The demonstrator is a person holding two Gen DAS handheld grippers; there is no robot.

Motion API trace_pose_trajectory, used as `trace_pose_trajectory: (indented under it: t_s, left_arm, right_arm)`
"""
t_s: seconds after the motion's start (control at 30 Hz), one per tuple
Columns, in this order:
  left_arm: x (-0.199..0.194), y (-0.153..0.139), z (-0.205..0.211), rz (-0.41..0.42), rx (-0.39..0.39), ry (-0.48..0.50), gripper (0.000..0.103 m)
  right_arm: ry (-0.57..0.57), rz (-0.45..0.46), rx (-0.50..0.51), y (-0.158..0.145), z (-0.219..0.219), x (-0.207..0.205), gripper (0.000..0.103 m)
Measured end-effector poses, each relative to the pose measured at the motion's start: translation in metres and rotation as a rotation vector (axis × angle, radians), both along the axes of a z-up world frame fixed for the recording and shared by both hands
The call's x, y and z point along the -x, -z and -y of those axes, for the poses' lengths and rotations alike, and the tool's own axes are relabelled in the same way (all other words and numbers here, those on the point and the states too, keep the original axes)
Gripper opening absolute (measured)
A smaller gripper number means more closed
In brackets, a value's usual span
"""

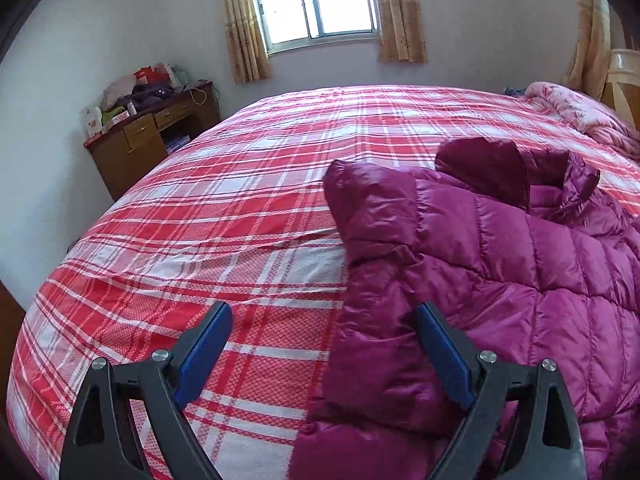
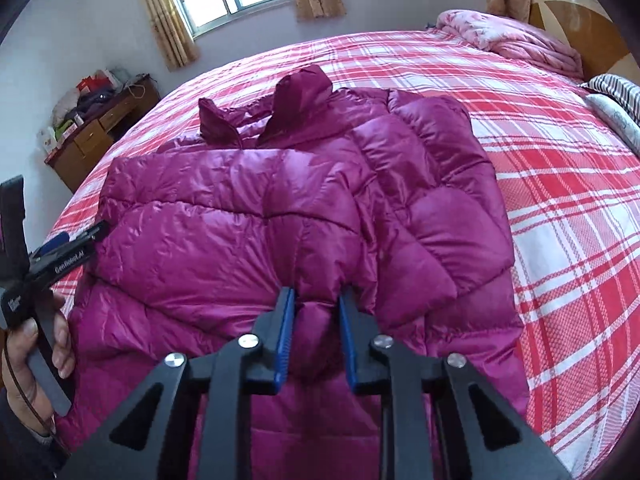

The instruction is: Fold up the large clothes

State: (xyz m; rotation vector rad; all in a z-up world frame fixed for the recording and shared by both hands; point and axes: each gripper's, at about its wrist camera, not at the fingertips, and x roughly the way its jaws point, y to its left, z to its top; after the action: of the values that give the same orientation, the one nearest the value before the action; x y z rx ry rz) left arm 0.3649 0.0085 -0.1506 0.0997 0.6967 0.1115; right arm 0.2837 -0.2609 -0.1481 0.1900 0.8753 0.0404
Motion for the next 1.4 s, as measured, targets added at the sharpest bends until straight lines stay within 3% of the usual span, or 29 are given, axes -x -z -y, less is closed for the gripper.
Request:
trace_pose_trajectory:
  t_s: [0.17,0.33,0.47,0.5,0.6,0.67,0.83,1.13,1.4]
  left_arm:
    - [-0.004,-0.013,-0.030,0.006,0.053,-0.084,0.093]
    - [-0.013,-0.036,-0.017,0.038,0.081,0.002,0.093]
    - [-0.036,-0.041,0.003,-0.007,0.171,0.055,0.093]
    - [-0.041,-0.041,0.008,-0.007,0.182,0.060,0.093]
    - [-0.057,-0.032,0.025,-0.037,0.210,0.102,0.093]
    - [-0.068,-0.019,0.037,-0.076,0.193,0.133,0.093]
    - [-0.086,0.016,0.050,-0.168,0.101,0.113,0.093]
    - [-0.096,0.036,0.042,-0.255,0.161,0.108,0.101]
    - [-0.100,0.039,0.047,-0.255,0.132,0.099,0.102]
  right_arm:
    - [0.026,-0.014,0.020,-0.002,-0.002,-0.004,0.026]
    - [0.133,0.038,0.056,-0.023,0.000,0.004,0.036]
    - [0.176,0.161,0.082,-0.049,-0.007,0.004,0.060]
    - [0.171,0.200,0.071,-0.054,-0.009,0.002,0.060]
    - [0.086,0.207,0.025,-0.053,-0.018,-0.023,0.056]
    - [0.049,0.169,0.026,-0.042,-0.024,-0.041,0.035]
    - [0.045,0.084,0.041,-0.007,-0.022,-0.063,0.034]
    - [0.020,0.057,0.106,0.012,-0.025,-0.057,0.030]
    - [0.025,0.038,0.165,0.016,-0.033,-0.060,0.030]
